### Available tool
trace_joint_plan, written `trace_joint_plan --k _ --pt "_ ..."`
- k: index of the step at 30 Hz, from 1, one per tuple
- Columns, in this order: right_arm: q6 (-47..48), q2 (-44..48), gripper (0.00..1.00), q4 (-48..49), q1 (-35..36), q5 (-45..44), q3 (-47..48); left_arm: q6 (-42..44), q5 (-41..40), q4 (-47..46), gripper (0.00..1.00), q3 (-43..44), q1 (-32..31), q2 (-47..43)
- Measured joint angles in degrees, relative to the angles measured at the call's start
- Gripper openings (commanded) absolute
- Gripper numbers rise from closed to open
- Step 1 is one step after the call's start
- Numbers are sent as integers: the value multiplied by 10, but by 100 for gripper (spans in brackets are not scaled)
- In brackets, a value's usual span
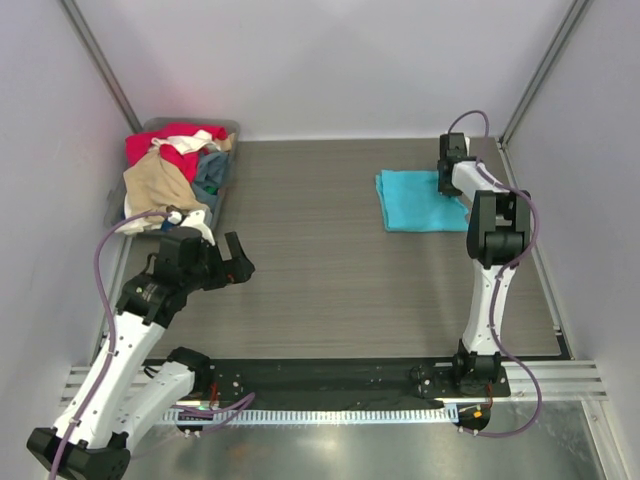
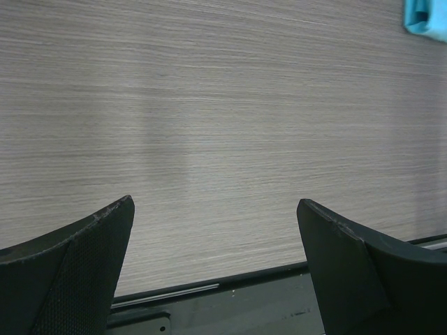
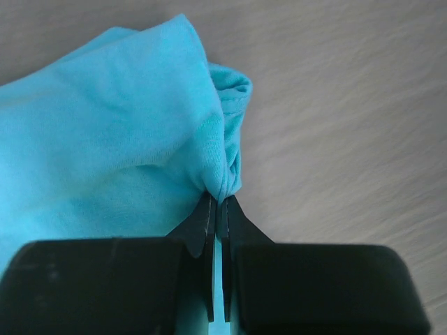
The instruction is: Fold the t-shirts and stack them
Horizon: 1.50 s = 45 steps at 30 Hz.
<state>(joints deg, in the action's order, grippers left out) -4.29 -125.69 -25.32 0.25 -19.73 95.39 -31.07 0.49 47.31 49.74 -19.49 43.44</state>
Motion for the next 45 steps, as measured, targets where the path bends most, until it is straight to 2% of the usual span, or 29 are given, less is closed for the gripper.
trace_joint_plan --k 6,12,18,25,27,31,32,33,35,40,45 --pt "110 -145 1 -5 -49 -73 212 0 1 -3 100 -1 0 14" --pt "175 -259 1 19 -99 -107 383 0 1 -3 100 -1 0 26" --pt "238 -312 1 110 -117 -150 426 0 -1 -3 100 -1 0 35" --pt "254 -329 2 207 -116 -129 434 0 -10 -3 100 -1 0 51" --pt "248 -330 19 235 -115 -137 434 0 -10 -3 100 -1 0 56" --pt "227 -329 46 274 -112 -173 433 0 -10 -3 100 -1 2 63" --pt "223 -327 71 283 -112 -180 428 0 -10 -3 100 -1 2 63" --pt "218 -324 84 288 -112 -191 418 0 -10 -3 100 -1 3 62" --pt "204 -311 99 300 -112 -211 387 0 -10 -3 100 -1 4 59" --pt "161 -253 100 272 -112 -236 320 0 -9 -3 100 -1 5 38" --pt "79 -111 100 216 -112 -194 231 0 -9 -5 100 -2 5 11"
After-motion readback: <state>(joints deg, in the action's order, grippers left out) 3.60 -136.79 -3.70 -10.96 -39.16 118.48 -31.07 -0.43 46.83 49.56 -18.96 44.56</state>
